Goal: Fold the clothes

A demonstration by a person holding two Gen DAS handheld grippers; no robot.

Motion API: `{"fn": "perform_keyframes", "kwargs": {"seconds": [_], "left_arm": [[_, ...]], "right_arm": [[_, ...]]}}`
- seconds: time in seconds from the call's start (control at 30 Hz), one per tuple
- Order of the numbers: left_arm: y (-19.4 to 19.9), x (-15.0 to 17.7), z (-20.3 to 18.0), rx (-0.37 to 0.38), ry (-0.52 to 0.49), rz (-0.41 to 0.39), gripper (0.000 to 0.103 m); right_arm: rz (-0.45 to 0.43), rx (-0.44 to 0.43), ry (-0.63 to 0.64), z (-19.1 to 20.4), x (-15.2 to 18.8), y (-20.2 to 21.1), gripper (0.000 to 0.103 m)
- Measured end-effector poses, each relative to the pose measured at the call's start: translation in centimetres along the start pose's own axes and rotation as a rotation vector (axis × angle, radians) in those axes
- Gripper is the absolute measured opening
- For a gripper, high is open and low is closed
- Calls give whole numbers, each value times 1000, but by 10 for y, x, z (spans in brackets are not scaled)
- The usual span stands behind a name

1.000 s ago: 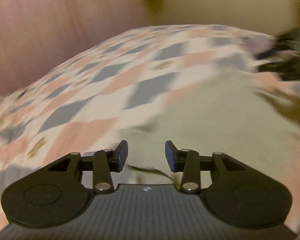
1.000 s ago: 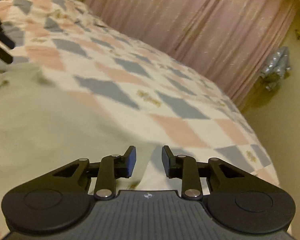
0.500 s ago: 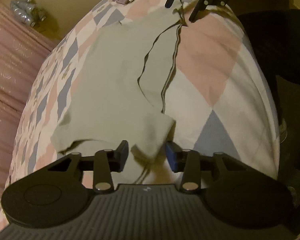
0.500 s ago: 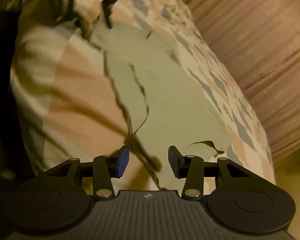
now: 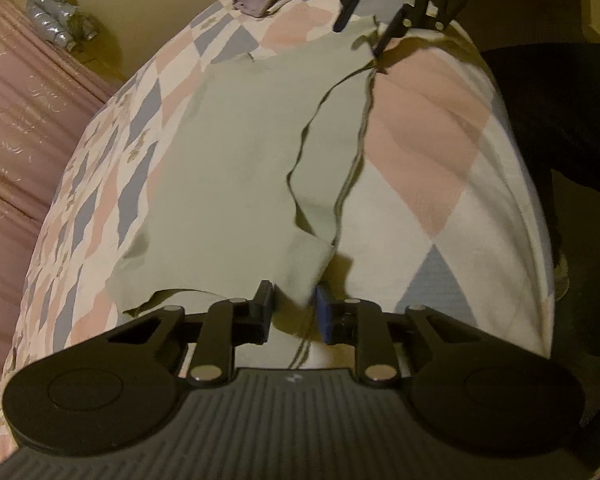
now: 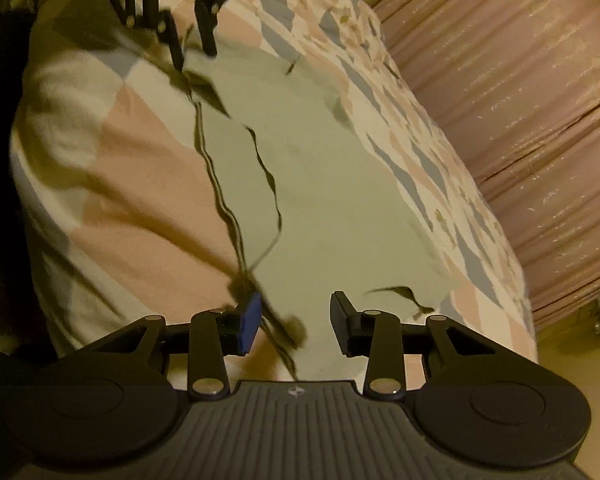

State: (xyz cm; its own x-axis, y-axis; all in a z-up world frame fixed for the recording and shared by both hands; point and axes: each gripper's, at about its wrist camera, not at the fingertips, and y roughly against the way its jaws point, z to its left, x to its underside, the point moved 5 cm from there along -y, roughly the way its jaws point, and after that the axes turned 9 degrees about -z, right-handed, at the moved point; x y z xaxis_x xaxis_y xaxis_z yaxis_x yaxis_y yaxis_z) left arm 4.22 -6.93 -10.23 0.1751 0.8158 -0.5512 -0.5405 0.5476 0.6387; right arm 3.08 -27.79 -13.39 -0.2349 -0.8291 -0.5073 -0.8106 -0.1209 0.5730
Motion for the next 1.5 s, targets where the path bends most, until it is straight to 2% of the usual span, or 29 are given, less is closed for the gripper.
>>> {"fn": "perform_keyframes", "kwargs": {"seconds": [0.17, 0.3, 0.37, 0.4, 0.43, 0.57, 0.7, 0.9, 1.07, 1.23, 1.33, 1.47, 1.5], "left_arm": [[1, -1, 3, 18, 49, -25, 13], [0, -2, 4, 10, 49, -29, 7], [0, -4, 7, -13, 62, -42, 3], [1, -6, 10, -28, 75, -52, 3], [3, -8, 14, -42, 94, -64, 3], [17, -20, 36, -106, 142, -108, 2], [29, -35, 70, -193, 160, -137, 2], [19, -55, 158, -331, 175, -138, 2], [-29, -61, 244, -403, 183, -137, 2], [-101, -56, 316, -408, 216, -123, 2], [-148, -45, 346, -405, 261, -93, 2], [-209, -14, 371, -407, 392, -19, 12], [-220, -5, 375, -410, 427, -5, 15]], "right_arm": [[-1, -5, 10, -1, 0, -7, 32], [12, -20, 37, 3, 2, -12, 23], [13, -23, 41, 5, 2, -13, 15], [12, -21, 34, 4, 2, -13, 2], [9, -16, 24, 3, 1, -12, 0], [-15, 25, -25, -11, -8, -1, 0], [-44, 114, -44, -37, -21, 12, 0], [-83, 255, -41, -108, -46, 0, 0], [-91, 328, -44, -192, -54, -57, 0], [-74, 362, -87, -268, -45, -135, 0], [-58, 353, -109, -297, -36, -185, 0], [-18, 335, -84, -314, -14, -253, 0], [-2, 331, -89, -317, -7, -268, 9]]}}
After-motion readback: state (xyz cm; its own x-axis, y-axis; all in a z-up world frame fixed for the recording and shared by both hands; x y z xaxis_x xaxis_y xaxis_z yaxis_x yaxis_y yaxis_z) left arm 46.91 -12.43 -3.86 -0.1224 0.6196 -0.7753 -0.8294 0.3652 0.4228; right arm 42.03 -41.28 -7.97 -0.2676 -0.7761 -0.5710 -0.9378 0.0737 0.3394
